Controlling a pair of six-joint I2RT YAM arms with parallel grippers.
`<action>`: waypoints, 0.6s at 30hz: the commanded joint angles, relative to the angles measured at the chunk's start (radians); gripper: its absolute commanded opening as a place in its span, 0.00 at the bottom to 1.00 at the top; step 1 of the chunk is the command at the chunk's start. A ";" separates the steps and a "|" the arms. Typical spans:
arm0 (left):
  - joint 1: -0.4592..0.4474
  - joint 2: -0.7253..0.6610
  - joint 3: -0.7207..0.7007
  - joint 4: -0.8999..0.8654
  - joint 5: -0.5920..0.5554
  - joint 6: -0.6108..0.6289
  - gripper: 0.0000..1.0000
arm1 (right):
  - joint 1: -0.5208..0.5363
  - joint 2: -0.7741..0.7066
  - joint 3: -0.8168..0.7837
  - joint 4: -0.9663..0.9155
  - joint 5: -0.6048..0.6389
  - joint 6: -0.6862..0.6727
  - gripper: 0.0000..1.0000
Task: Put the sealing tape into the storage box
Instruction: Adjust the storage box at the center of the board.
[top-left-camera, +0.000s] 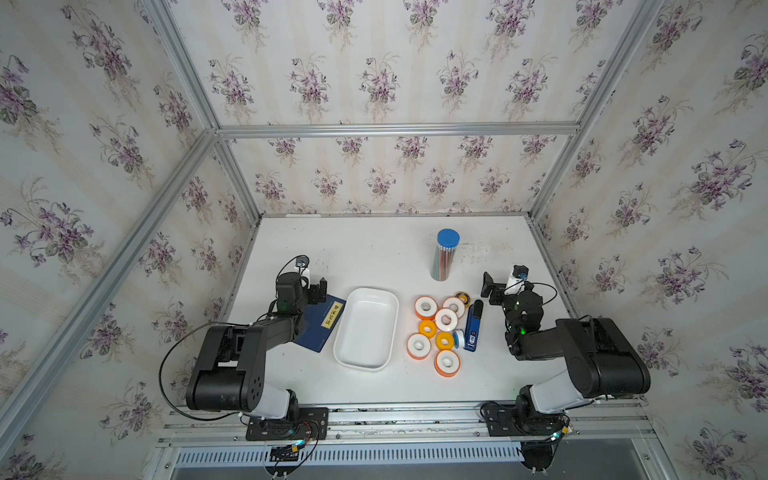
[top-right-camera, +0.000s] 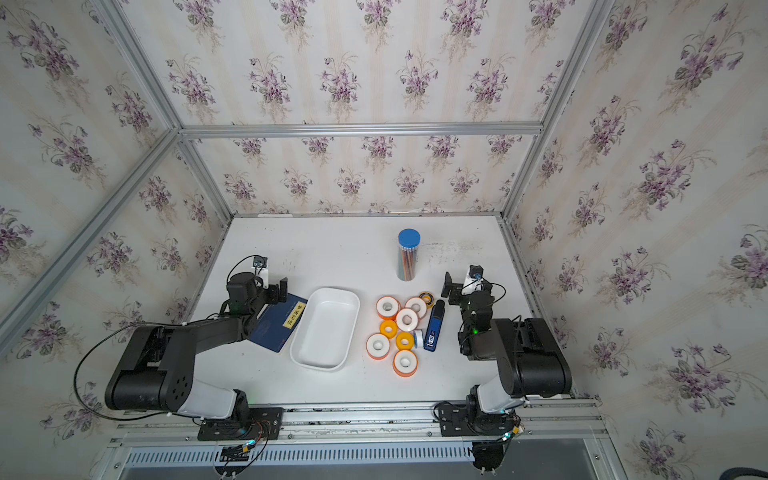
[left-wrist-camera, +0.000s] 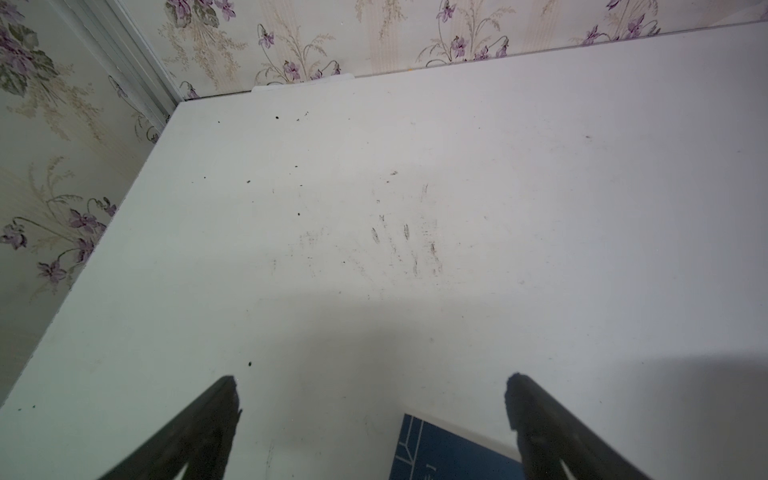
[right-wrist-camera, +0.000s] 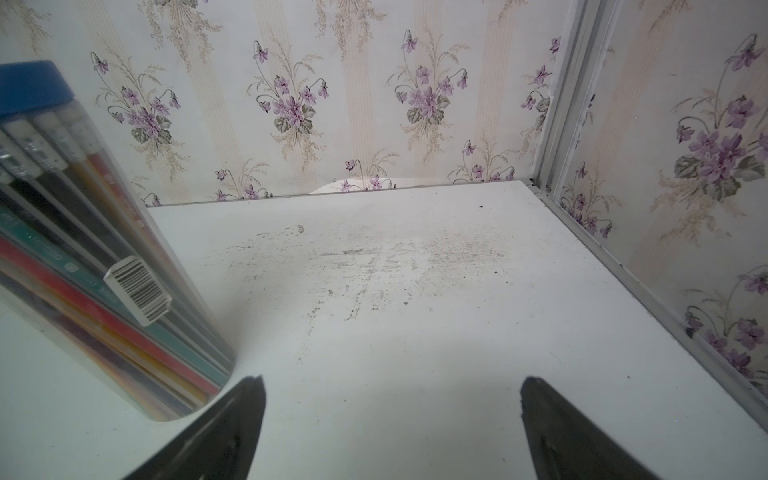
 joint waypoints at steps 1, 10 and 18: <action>0.002 0.003 0.006 0.028 -0.001 0.003 1.00 | 0.001 0.005 0.008 0.022 0.005 -0.008 1.00; 0.001 -0.168 0.009 -0.116 -0.068 -0.039 1.00 | 0.003 -0.009 0.005 0.024 0.021 -0.007 1.00; 0.001 -0.483 0.057 -0.415 0.049 -0.211 1.00 | 0.025 -0.297 0.091 -0.381 0.089 0.101 1.00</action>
